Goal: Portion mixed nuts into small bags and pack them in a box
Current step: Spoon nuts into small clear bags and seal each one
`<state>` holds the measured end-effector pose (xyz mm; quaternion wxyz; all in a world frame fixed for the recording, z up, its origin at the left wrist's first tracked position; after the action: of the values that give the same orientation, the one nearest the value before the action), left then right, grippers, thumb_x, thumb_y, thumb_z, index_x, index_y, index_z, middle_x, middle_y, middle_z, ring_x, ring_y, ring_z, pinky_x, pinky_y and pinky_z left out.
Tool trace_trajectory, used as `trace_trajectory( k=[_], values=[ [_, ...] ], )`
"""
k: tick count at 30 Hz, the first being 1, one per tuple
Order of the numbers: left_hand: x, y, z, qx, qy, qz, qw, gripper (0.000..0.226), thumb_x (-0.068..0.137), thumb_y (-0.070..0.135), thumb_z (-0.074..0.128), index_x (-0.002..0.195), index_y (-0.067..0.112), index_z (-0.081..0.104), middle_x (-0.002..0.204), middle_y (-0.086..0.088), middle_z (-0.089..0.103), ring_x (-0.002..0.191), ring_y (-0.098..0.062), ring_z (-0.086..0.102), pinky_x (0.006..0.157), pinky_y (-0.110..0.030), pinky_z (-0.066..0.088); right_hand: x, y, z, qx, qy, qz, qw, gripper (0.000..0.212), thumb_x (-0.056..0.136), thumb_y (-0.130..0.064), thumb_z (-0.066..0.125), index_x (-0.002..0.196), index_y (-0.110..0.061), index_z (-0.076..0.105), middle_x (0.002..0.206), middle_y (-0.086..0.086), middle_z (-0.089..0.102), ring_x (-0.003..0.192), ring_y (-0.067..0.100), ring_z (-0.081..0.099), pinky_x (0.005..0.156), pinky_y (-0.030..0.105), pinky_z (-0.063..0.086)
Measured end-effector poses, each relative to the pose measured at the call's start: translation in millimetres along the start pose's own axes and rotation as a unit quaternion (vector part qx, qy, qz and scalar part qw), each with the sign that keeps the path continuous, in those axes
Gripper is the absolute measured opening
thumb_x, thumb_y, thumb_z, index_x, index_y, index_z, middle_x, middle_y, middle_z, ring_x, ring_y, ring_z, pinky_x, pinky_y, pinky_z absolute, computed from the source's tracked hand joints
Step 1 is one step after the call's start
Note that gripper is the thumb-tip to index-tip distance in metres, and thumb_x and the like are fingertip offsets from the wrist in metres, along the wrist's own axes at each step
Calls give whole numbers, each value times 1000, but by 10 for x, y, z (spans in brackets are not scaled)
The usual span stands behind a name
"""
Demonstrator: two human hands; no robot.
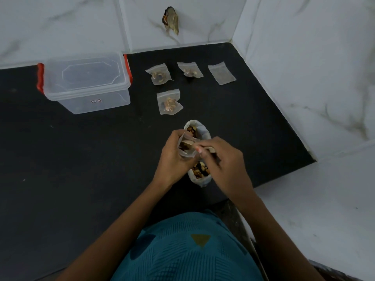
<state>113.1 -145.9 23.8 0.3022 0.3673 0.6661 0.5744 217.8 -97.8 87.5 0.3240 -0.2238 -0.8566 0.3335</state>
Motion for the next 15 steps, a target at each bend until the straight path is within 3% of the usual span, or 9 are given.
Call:
trace_trajectory(
  k=[2, 6, 8, 11, 15],
  values=[
    [1, 10, -27, -18, 8, 3, 1000, 42, 72, 19, 78, 99, 30, 48, 98, 11, 58, 90, 0, 58, 76, -13, 47, -5, -6, -27, -25, 3, -30, 999, 23, 85, -12, 50, 95, 2, 65, 87, 6, 65, 86, 6, 57, 77, 11, 46],
    [10, 3, -45, -49, 17, 0, 999, 45, 70, 13, 78, 99, 29, 48, 101, 9, 57, 93, 0, 57, 77, -14, 47, -43, -36, -120, -29, 21, -72, 997, 20, 87, -13, 50, 97, -3, 64, 89, 8, 66, 86, 8, 58, 78, 20, 48],
    [19, 8, -46, -51, 20, 8, 998, 47, 69, 8, 78, 99, 28, 47, 100, 11, 55, 91, 5, 55, 76, -11, 44, -67, -40, -115, -28, 14, -91, 995, 18, 90, -17, 50, 99, -8, 61, 90, 9, 66, 86, 9, 58, 78, 19, 48],
    [31, -21, -52, -50, 25, 3, 998, 46, 70, 6, 78, 96, 29, 47, 97, 13, 55, 88, 8, 55, 73, -9, 44, -75, 14, -115, -12, 16, -69, 997, 20, 89, -15, 51, 97, -3, 65, 91, 8, 66, 87, 7, 59, 78, 20, 49],
    [48, -68, -60, -42, 29, -12, 999, 47, 71, 6, 77, 95, 33, 47, 96, 13, 57, 89, 4, 57, 76, -15, 48, -73, 83, -185, 37, 74, -18, 996, 19, 89, -16, 51, 101, -6, 61, 91, -2, 61, 85, -7, 57, 74, 9, 46]
  ],
)
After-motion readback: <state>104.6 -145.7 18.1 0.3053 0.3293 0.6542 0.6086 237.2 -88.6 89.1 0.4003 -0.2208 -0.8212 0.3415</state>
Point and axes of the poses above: each hand's wrist, its own x-axis towards the middle knuckle, its own z-axis out of the palm, y = z × x, the point moved 5 cm from there along x, towards the middle knuckle
